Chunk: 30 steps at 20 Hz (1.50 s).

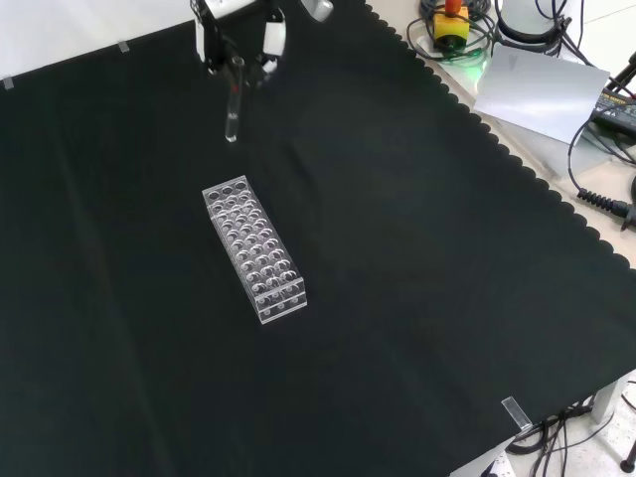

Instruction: Shake the test tube.

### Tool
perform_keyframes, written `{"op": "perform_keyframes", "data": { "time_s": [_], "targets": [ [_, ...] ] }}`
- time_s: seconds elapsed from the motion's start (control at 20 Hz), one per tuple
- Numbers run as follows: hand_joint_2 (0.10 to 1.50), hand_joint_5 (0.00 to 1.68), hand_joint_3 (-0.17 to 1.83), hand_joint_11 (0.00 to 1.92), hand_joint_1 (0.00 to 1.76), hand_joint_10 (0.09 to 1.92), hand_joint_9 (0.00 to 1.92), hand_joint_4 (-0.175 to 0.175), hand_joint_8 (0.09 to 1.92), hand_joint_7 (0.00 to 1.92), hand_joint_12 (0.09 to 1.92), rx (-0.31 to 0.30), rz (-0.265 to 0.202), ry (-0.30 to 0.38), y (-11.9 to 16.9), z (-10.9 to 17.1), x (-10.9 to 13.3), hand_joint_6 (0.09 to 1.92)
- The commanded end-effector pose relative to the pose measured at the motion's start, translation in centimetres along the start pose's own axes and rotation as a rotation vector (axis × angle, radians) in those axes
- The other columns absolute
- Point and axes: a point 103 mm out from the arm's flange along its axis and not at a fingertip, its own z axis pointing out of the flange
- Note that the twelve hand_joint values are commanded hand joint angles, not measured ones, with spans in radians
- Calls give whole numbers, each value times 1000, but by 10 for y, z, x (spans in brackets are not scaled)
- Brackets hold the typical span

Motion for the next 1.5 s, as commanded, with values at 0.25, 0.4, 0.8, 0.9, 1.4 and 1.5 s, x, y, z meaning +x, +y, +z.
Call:
{"op": "perform_keyframes", "data": {
  "time_s": [0.25, 0.4, 0.8, 0.9, 1.4, 1.5],
  "targets": [
    [547, 1293, 787, 1241, 1438, 631, 1331, -175, 680, 1353, 866, -75, 189, -44, 5, -20, -95, 638],
    [547, 1293, 788, 1240, 1438, 632, 1331, -175, 680, 1353, 866, -79, 195, -46, 7, -22, -96, 638],
    [547, 1293, 789, 1238, 1438, 632, 1331, -175, 682, 1352, 866, -47, 92, -25, 9, -8, -32, 639],
    [546, 1293, 790, 1238, 1438, 632, 1332, -175, 683, 1352, 866, -24, 50, -11, 7, -1, -7, 639],
    [546, 1292, 791, 1236, 1438, 634, 1330, -175, 684, 1352, 866, 52, -144, 71, -10, 17, 122, 641],
    [545, 1292, 791, 1235, 1438, 634, 1330, -175, 684, 1352, 866, 58, -178, 90, -14, 16, 136, 641]
  ]
}}
